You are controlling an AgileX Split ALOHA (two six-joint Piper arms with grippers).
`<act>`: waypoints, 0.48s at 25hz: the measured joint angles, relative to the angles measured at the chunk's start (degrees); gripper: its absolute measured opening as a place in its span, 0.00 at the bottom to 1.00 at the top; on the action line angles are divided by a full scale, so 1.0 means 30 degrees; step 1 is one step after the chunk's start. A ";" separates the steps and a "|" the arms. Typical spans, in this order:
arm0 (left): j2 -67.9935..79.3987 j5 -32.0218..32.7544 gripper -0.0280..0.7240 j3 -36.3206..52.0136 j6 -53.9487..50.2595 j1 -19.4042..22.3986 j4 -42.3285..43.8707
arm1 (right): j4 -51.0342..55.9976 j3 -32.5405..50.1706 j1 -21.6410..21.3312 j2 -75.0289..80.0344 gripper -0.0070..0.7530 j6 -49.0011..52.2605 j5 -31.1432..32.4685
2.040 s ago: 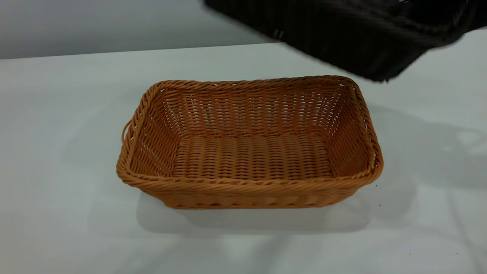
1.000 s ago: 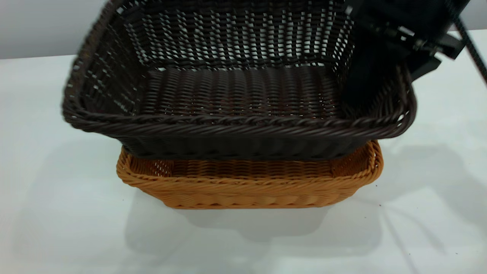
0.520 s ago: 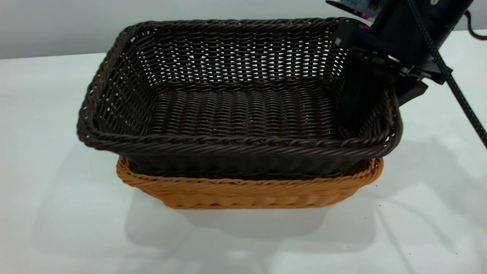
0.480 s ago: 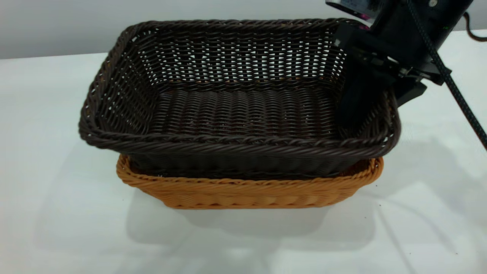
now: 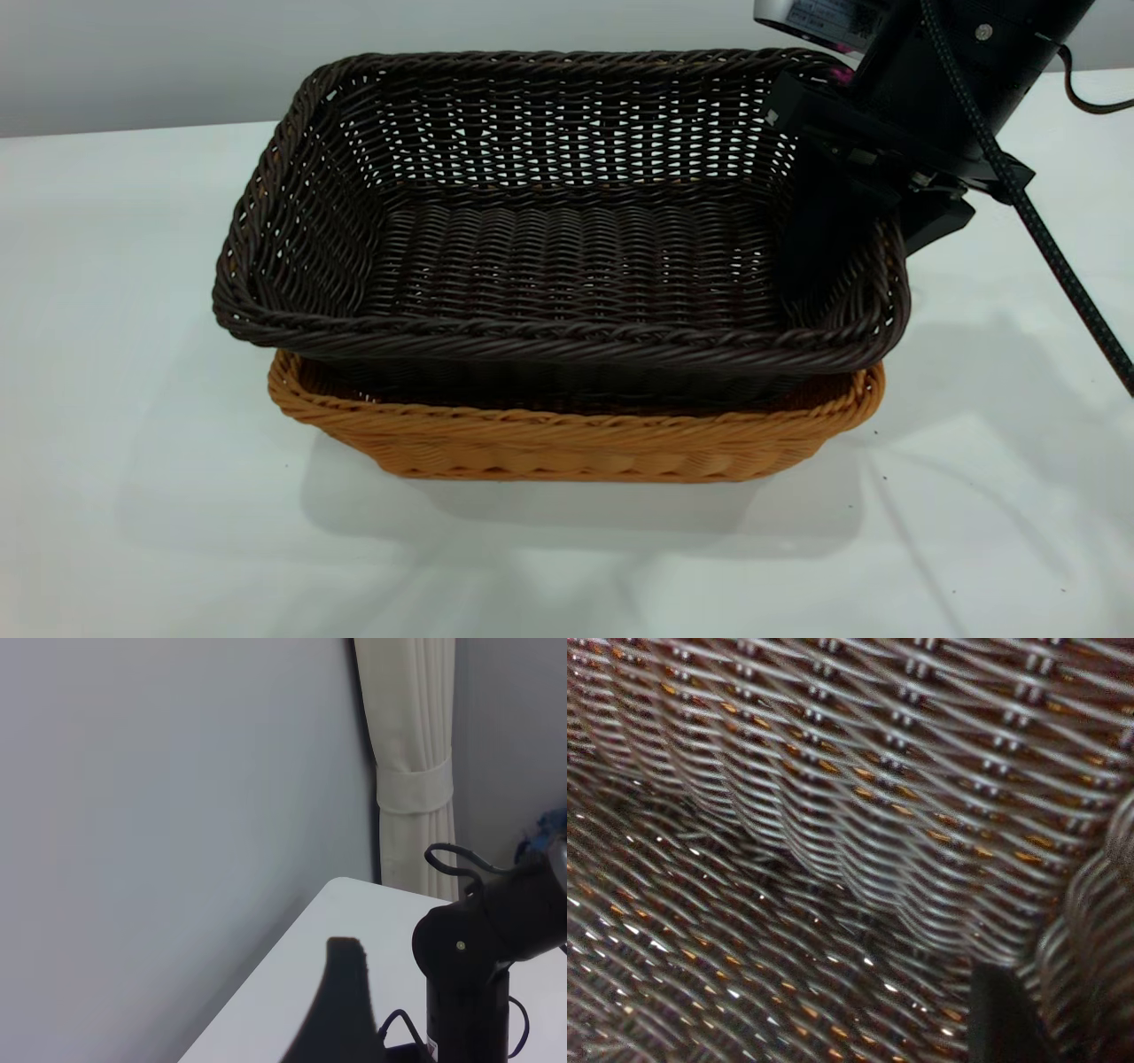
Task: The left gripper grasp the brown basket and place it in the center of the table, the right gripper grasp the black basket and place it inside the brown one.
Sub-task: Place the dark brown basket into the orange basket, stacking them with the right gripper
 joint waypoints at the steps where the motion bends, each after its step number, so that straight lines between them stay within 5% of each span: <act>1: 0.0000 0.0000 0.78 0.0000 0.0000 0.0000 0.0000 | 0.0000 0.0000 0.0000 0.0000 0.32 -0.0020 -0.0022; 12: 0.0000 0.0000 0.78 0.0000 0.0000 0.0000 0.0000 | -0.0098 0.0000 0.0000 0.0000 0.32 -0.0719 0.0682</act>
